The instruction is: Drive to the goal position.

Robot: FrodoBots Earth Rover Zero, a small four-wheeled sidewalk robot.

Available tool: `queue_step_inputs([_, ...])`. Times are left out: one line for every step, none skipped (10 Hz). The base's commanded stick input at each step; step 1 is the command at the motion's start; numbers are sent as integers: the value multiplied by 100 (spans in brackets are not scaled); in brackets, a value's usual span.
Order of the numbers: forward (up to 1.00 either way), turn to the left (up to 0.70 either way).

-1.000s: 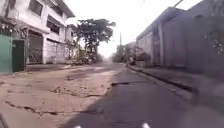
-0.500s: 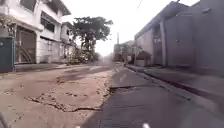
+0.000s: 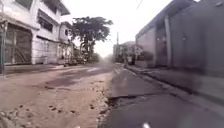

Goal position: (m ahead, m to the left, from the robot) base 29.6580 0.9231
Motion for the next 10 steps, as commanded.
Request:
queue_step_inputs([100, 0])
queue_step_inputs([100, 0])
queue_step_inputs([100, 0])
queue_step_inputs([100, 0])
queue_step_inputs([100, 0])
queue_step_inputs([100, 0])
queue_step_inputs([100, 0])
queue_step_inputs([100, 0])
queue_step_inputs([100, 0])
queue_step_inputs([100, 0])
